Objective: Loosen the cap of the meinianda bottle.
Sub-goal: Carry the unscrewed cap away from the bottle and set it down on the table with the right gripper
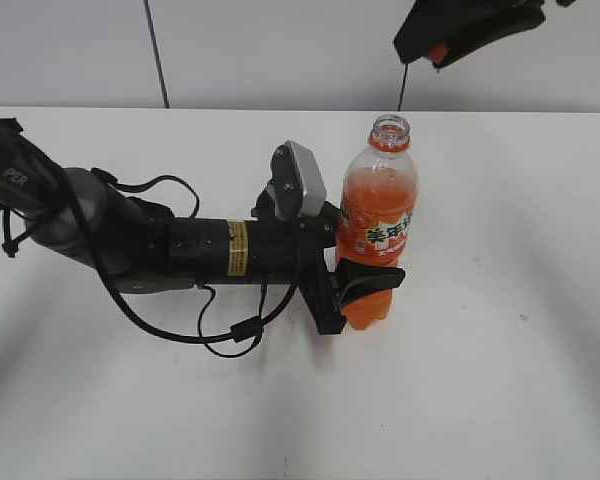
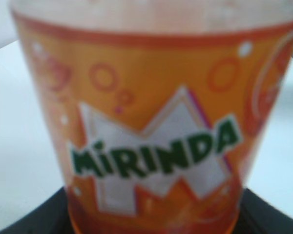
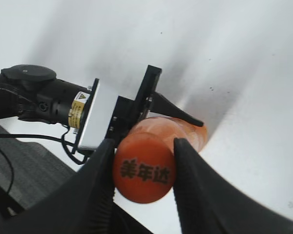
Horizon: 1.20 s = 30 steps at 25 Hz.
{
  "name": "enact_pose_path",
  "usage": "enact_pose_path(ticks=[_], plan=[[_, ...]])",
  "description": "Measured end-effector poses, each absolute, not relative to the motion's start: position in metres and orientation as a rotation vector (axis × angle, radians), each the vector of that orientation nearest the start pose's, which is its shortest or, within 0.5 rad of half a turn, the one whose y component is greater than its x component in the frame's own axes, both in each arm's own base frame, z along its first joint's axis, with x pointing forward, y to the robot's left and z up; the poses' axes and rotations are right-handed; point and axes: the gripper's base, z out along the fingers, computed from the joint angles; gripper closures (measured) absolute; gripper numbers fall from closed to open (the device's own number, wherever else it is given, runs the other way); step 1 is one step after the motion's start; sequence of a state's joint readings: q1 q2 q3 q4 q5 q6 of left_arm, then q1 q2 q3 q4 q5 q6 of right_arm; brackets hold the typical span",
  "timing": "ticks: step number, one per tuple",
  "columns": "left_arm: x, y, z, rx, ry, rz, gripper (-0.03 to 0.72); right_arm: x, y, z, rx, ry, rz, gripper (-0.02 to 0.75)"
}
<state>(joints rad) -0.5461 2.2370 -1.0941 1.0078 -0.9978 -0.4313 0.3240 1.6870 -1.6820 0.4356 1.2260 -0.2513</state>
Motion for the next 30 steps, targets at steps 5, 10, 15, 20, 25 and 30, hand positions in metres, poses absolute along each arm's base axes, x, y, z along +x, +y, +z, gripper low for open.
enact_pose_path(ticks=[5,10,15,20,25,30], plan=[[0.315,-0.266,0.091,1.233,1.488,-0.937,0.287,0.325,0.121,0.365,-0.589,2.644,0.295,0.467],[0.315,-0.266,0.091,1.234,1.488,-0.937,0.287,0.326,0.086,0.336,-0.430,2.712,0.265,0.467],[0.315,-0.266,0.091,1.235,1.487,-0.937,0.287,0.331,0.037,0.292,-0.219,2.728,0.212,0.467],[0.315,-0.265,0.091,1.234,1.487,-0.938,0.287,0.343,0.016,0.244,-0.166,2.695,0.127,0.467],[0.315,-0.265,0.091,1.235,1.487,-0.937,0.287,0.369,0.013,0.178,-0.137,2.699,0.091,0.467],[0.316,-0.265,0.091,1.233,1.488,-0.937,0.287,0.388,0.011,0.126,-0.115,2.683,0.060,0.467]])
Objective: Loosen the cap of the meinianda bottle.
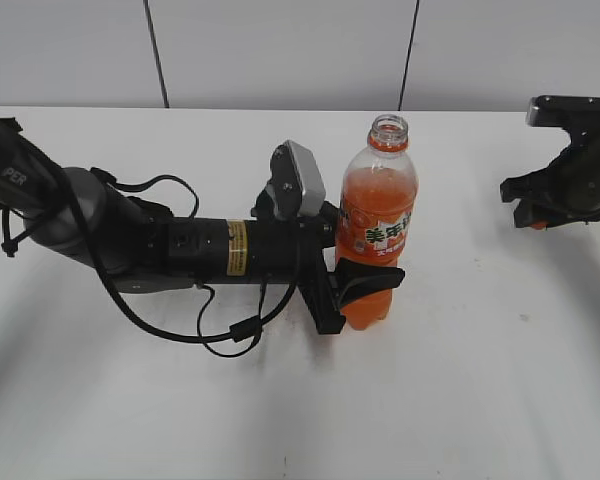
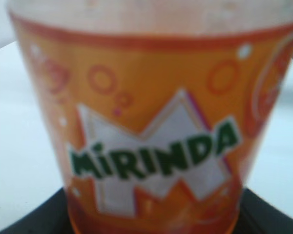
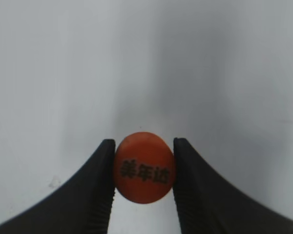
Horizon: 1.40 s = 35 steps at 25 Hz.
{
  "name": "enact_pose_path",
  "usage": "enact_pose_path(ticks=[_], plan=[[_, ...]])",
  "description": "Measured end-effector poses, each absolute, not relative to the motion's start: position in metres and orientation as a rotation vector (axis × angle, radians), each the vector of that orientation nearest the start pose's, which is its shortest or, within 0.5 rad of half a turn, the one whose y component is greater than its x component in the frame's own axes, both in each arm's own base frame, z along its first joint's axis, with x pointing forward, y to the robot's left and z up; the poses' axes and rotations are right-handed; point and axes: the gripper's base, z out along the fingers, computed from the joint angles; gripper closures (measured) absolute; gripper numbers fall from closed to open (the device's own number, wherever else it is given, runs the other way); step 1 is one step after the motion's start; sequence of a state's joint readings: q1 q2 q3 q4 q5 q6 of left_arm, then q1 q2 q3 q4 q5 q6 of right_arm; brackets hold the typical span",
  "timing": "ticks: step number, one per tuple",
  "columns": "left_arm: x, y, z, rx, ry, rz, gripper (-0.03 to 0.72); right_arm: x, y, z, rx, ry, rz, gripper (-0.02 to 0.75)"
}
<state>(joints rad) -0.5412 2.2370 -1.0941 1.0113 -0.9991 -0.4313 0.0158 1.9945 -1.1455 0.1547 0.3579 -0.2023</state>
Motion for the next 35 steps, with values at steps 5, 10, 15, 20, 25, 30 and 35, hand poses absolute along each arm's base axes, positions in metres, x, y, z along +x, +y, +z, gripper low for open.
enact_pose_path(ticks=[5,10,15,20,25,30,35], plan=[[0.316,-0.265,0.091,1.233,1.488,-0.937,0.287,0.393,0.010,0.096,-0.118,2.696,0.043,0.467],[0.316,-0.265,0.091,1.233,1.489,-0.936,0.287,0.394,0.009,0.096,-0.162,2.684,0.021,0.458],[0.316,-0.265,0.091,1.233,1.489,-0.936,0.287,0.392,0.010,0.095,-0.194,2.704,0.020,0.248],[0.317,-0.265,0.089,1.237,1.509,-0.917,0.230,0.387,0.010,0.102,-0.205,2.744,0.035,0.160],[0.319,-0.261,0.083,1.262,1.557,-0.869,0.111,0.382,0.014,0.125,-0.201,2.735,0.058,0.160],[0.324,-0.243,0.083,1.332,1.515,-0.882,0.101,0.379,0.021,0.160,-0.209,2.652,0.070,0.160],[0.338,-0.202,0.101,1.448,1.493,-0.845,0.101,0.372,0.023,0.193,-0.215,2.592,0.075,0.160]])
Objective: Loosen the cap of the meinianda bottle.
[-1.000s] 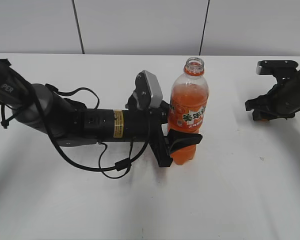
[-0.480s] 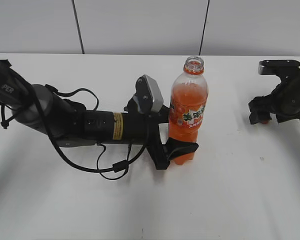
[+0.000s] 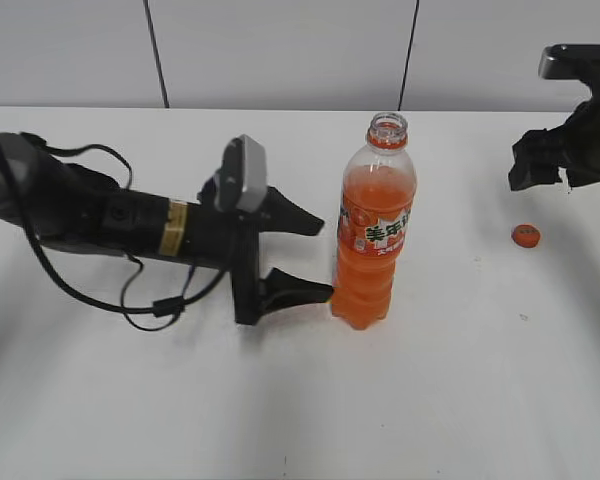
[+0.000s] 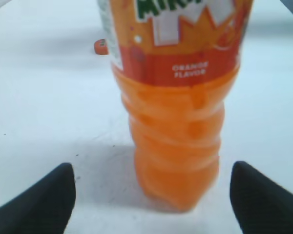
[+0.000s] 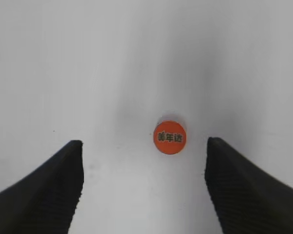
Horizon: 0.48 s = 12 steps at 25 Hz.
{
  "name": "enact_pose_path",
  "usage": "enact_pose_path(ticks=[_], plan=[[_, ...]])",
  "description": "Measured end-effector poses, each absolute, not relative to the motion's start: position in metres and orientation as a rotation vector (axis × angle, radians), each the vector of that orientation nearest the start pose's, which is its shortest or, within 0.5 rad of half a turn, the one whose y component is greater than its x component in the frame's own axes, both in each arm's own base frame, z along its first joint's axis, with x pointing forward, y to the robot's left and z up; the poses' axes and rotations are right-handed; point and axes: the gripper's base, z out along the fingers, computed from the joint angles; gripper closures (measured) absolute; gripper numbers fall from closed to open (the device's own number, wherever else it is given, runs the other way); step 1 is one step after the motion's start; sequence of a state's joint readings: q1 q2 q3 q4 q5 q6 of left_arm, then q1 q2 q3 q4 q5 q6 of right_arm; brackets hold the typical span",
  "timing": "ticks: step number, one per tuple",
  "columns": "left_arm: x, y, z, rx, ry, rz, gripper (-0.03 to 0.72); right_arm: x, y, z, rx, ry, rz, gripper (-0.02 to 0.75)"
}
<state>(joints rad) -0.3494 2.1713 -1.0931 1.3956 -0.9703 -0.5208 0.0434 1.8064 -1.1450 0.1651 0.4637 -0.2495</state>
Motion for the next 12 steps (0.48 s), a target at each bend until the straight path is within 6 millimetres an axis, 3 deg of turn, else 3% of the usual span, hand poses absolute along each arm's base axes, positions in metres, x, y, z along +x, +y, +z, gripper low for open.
enact_pose_path(ticks=[7,12], plan=[[0.367,-0.124,0.160,1.337,1.505,-0.619,0.101,0.370,0.017,0.232,-0.353,2.400,-0.083,0.160],[0.393,-0.087,0.213,1.044,1.725,-0.123,0.132,0.384,0.013,0.261,-0.468,2.243,-0.223,0.160]])
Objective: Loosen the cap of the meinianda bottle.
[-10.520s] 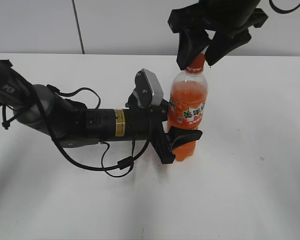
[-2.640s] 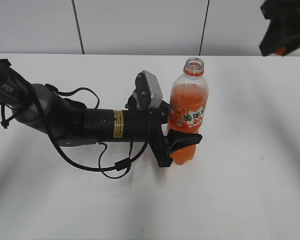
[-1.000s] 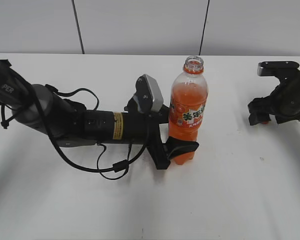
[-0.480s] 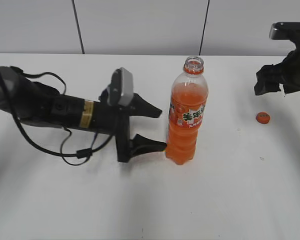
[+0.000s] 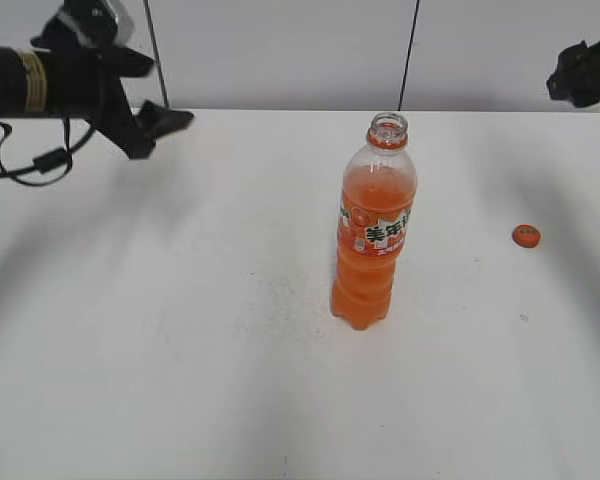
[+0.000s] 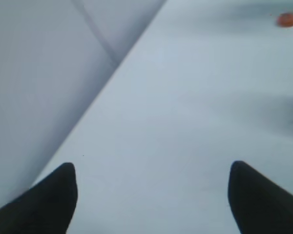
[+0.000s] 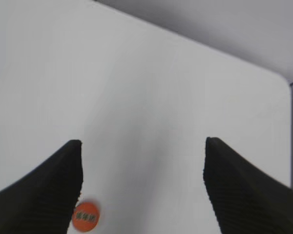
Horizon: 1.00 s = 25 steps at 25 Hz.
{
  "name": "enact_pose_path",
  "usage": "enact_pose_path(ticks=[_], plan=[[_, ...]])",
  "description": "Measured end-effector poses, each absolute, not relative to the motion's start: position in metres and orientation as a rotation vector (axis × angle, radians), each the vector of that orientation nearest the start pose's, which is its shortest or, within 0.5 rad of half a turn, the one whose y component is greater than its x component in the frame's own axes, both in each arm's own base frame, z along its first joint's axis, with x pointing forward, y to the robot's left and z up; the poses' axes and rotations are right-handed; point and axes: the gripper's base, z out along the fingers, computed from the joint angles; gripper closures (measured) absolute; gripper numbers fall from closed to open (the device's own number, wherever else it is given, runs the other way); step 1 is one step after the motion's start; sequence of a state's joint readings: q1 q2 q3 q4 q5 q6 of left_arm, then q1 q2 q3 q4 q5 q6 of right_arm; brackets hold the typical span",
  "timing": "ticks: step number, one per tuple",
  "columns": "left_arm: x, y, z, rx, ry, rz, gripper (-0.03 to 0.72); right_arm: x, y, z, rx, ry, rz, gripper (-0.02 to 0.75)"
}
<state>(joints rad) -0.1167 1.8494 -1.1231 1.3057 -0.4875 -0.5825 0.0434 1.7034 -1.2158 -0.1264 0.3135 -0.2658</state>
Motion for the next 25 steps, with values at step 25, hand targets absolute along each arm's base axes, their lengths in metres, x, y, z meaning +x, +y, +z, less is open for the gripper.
enact_pose_path(ticks=[25], plan=[[0.336,0.004,0.391,0.171,2.605,0.197,0.179,0.330,0.010,0.413,-0.213,2.525,-0.029,0.160]])
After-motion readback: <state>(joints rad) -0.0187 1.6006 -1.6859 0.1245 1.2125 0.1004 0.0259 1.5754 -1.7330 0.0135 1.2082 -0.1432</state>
